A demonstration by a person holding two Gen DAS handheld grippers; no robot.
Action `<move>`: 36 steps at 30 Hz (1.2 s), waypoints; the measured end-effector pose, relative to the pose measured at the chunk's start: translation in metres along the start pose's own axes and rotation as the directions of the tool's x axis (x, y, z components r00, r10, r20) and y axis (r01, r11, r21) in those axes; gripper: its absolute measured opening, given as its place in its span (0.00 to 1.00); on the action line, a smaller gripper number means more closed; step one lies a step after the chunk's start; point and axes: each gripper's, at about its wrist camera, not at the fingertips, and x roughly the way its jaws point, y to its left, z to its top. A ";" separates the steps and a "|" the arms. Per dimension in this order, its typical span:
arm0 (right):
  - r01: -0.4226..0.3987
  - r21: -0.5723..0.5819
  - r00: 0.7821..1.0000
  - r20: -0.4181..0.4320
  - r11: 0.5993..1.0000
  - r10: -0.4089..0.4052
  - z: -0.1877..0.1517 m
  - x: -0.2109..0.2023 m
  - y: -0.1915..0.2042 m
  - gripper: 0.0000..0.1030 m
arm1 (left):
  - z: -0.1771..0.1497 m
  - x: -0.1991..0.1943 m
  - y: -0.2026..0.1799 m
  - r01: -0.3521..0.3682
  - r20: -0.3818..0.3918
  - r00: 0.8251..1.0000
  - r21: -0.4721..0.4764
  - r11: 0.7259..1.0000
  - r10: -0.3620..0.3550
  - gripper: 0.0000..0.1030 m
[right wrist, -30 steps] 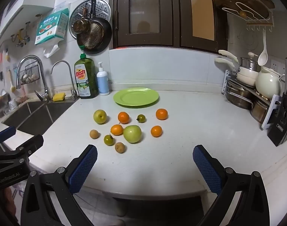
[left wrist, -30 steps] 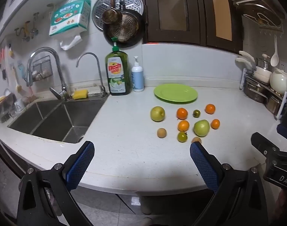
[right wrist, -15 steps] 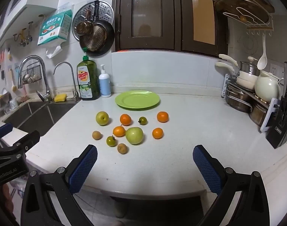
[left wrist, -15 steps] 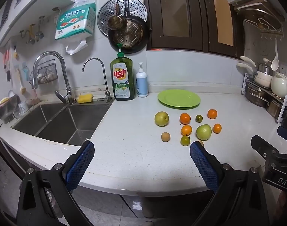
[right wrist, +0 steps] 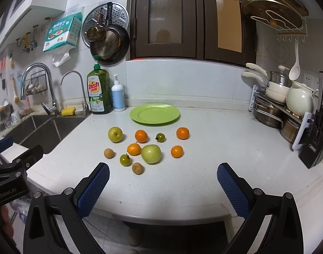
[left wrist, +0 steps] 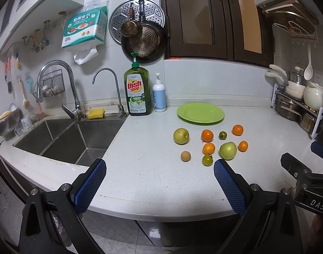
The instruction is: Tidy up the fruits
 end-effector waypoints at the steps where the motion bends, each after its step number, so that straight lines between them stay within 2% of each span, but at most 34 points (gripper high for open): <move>1: 0.000 0.000 1.000 0.001 1.000 0.000 -0.001 0.000 0.000 1.00 | 0.000 0.000 0.000 0.000 0.001 1.000 0.000 1.000 0.000 1.00; 36: -0.014 -0.007 1.000 0.015 1.000 0.014 0.004 0.008 0.001 1.00 | 0.009 0.004 -0.005 -0.015 0.004 1.000 0.006 1.000 0.015 1.00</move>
